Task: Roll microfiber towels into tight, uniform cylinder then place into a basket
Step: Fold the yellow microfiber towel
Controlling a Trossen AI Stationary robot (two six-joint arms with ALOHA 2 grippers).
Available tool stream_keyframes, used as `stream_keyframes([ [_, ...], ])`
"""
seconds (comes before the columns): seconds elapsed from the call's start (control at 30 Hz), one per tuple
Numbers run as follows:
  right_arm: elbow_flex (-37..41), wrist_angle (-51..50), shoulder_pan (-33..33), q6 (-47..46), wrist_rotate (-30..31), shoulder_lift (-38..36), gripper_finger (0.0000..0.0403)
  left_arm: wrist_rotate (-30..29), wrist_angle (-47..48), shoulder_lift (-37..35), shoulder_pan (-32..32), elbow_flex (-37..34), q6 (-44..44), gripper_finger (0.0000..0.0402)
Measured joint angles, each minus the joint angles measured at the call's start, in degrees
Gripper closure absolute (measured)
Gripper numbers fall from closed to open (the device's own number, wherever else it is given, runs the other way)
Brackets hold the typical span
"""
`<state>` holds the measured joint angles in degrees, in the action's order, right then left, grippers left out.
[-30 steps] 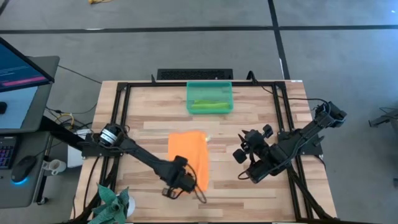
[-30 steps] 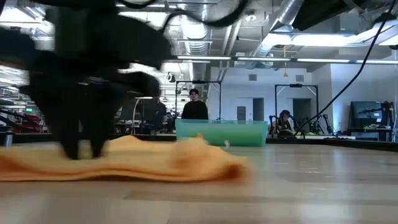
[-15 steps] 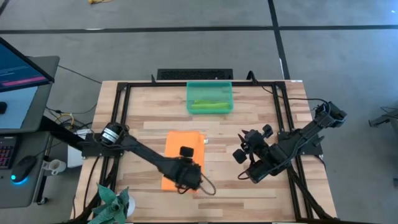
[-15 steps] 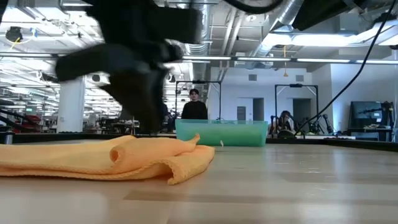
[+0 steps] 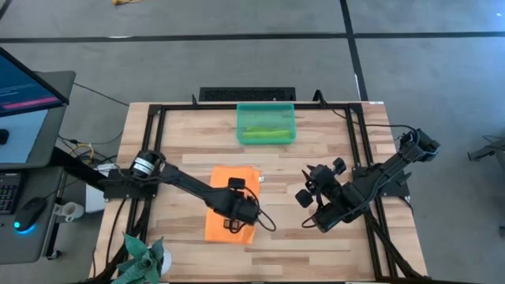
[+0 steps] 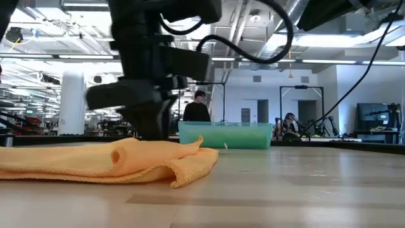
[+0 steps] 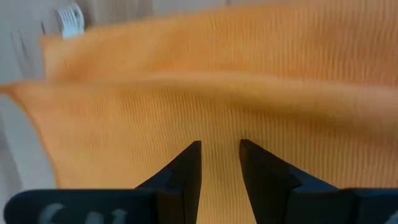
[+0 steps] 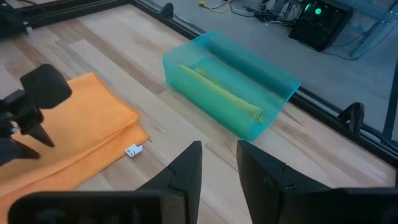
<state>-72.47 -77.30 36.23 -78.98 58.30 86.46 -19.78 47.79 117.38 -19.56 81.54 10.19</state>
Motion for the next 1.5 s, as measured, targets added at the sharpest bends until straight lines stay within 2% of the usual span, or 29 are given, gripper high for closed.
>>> stream_keyframes([
  [0.13, 0.0, 0.0, 0.0, 0.0, 0.0, 0.0, 0.028, -0.07, 4.93, -0.05, -1.26, 1.99, 1.07, 0.03],
  [0.23, 0.0, 0.0, 0.0, -0.02, 0.02, 0.0, 0.028, 0.08, 4.23, -0.09, -1.73, 1.94, 1.3, 0.03],
  [0.47, 0.0, 0.28, 0.0, -0.02, 0.02, 0.0, 0.028, 7.64, -13.95, -0.28, -0.4, -3.12, -0.4, 0.03],
  [0.83, 0.0, 0.67, -1.01, -0.02, -0.22, 0.0, 0.028, 7.01, -27.33, -0.11, 3.56, -4.95, -6.88, 0.03],
  [1.07, 0.0, 1.1, -1.14, 0.02, -0.44, 0.0, 0.028, 6.16, -25.46, -0.11, 8.06, -4.95, -9.11, 0.03],
  [1.23, 0.0, 1.16, -1.14, 1.73, -0.44, 0.0, 0.028, -0.9, -17.39, -1.43, 7.07, -3.73, -6.67, 0.03],
  [1.3, 0.0, 1.89, -1.14, 2.54, -0.55, 0.0, 0.028, -1.68, -14.32, -1.64, 6.77, -3.63, -5.58, 0.03],
  [1.5, 0.0, 3.11, -1.14, 2.95, -1.29, 0.02, 0.028, 1.71, -20.96, 1.27, 7.42, -4.4, -3.49, 0.03],
])
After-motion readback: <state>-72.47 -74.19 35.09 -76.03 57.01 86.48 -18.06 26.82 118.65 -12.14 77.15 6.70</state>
